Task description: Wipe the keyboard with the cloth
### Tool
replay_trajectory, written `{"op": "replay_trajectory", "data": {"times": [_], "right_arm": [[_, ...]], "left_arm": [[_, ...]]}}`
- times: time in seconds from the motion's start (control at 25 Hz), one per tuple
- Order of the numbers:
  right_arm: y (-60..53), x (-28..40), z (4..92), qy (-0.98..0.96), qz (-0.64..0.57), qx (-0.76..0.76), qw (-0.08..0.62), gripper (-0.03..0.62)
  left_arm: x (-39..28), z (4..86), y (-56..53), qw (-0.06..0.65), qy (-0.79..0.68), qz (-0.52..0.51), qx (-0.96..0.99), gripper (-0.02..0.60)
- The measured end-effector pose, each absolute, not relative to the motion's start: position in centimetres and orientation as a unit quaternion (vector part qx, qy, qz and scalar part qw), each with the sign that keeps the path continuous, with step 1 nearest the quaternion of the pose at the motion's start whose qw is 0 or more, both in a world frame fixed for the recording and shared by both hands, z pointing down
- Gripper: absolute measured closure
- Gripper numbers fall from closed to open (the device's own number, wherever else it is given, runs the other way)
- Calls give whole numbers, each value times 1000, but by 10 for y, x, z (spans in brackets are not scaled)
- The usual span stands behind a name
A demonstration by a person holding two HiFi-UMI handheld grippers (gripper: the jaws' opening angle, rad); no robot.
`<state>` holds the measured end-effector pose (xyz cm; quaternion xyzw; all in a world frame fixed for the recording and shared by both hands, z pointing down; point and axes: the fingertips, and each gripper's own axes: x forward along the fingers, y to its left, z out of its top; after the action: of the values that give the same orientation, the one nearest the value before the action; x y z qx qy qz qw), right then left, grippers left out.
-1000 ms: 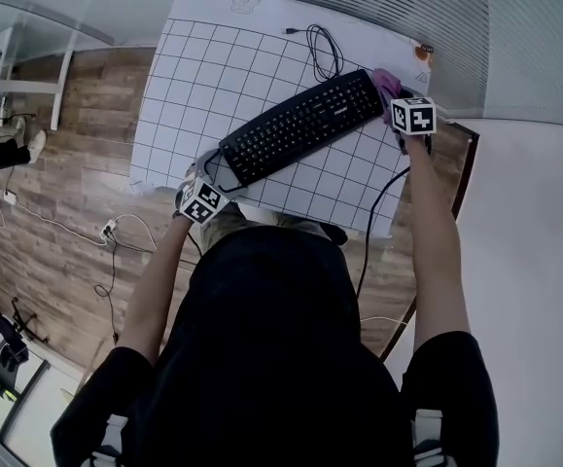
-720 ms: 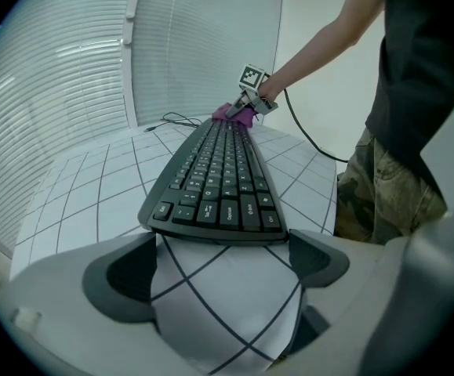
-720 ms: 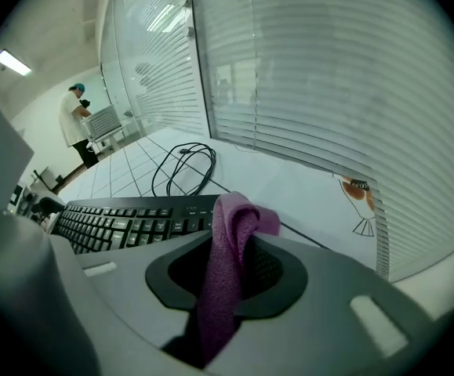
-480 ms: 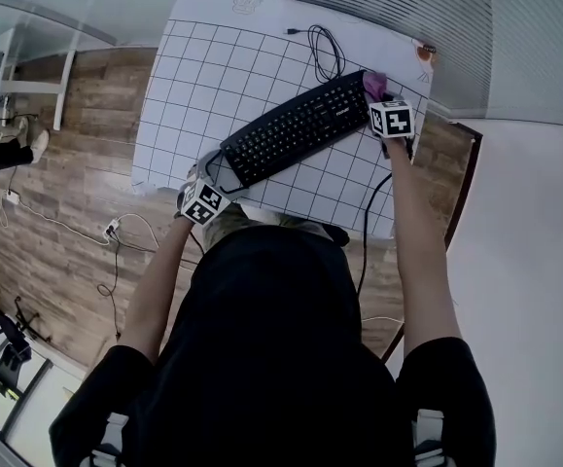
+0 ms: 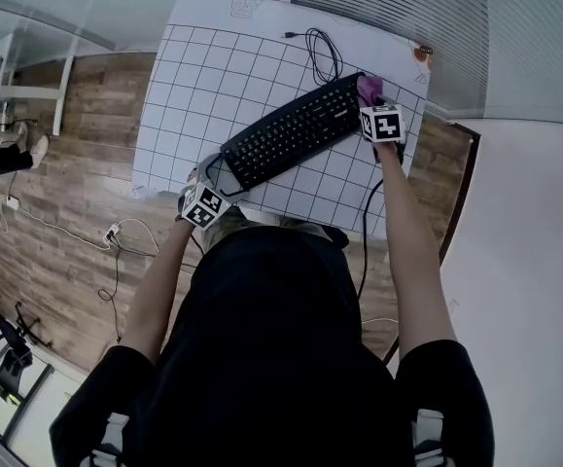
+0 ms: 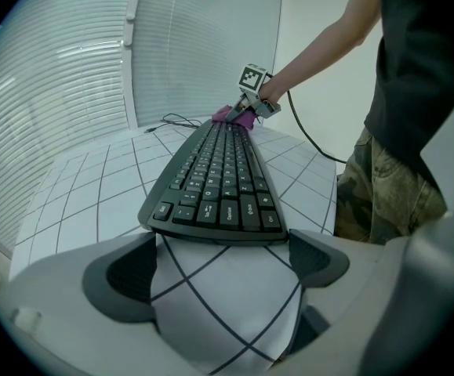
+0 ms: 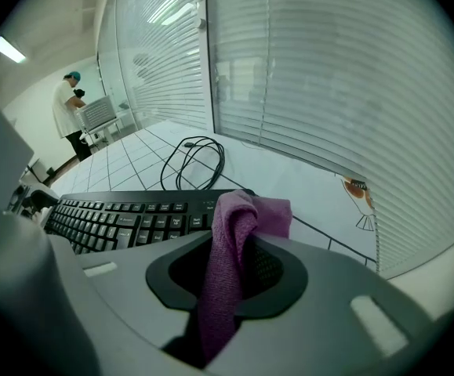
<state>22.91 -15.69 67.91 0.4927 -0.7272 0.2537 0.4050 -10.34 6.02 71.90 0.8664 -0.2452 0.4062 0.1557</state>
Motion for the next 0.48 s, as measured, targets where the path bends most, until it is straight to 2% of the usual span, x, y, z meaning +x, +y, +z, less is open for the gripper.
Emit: {"op": "replay_trajectory", "data": {"times": [0.48], "right_arm": [[-145, 210, 679, -733, 260, 484, 401, 504]], "left_arm": [[-103, 719, 59, 153, -246, 404, 867, 77]]}}
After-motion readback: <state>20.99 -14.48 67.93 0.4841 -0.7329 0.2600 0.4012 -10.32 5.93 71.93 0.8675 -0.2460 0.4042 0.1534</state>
